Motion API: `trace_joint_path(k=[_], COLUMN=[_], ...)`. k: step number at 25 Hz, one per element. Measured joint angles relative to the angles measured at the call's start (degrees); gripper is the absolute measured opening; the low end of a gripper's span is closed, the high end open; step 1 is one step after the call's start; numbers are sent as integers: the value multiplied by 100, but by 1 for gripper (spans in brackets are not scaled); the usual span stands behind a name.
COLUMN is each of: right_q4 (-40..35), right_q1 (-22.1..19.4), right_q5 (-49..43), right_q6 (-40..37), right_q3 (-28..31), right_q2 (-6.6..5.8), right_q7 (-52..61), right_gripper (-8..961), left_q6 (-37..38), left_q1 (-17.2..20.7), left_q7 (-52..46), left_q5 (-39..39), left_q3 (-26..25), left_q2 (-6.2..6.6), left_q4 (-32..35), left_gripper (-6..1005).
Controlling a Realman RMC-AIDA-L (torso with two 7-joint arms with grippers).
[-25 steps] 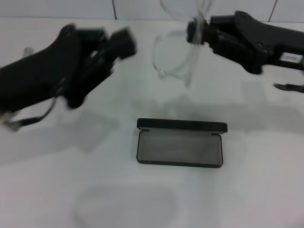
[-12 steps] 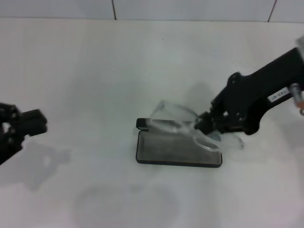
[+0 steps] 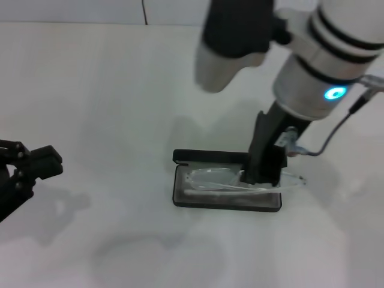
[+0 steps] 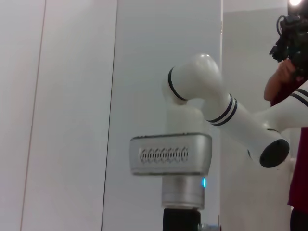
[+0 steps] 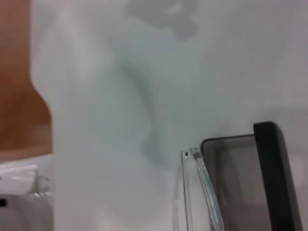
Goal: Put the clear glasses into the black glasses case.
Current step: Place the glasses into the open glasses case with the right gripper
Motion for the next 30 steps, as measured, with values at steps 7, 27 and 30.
trace_joint_path(k=[7, 27, 30], right_q4=[345, 668, 720], right_q1=[135, 75, 92], right_q5=[-83, -681, -684], right_q6=[709, 1803, 1881], right_q3=[-688, -1602, -1643], right_q2=[3, 3, 3], right_q7=[392, 898, 897], right_gripper=[90, 92, 92], left_q6=[0, -38, -38], left_q1=[-73, -350, -351], left_q7=[94, 103, 104], left_q5=[72, 90, 90], left_q3=[-59, -76, -77], left_q2=[-64, -9, -9], left_q4=[-58, -221, -223], left_gripper=[73, 74, 74])
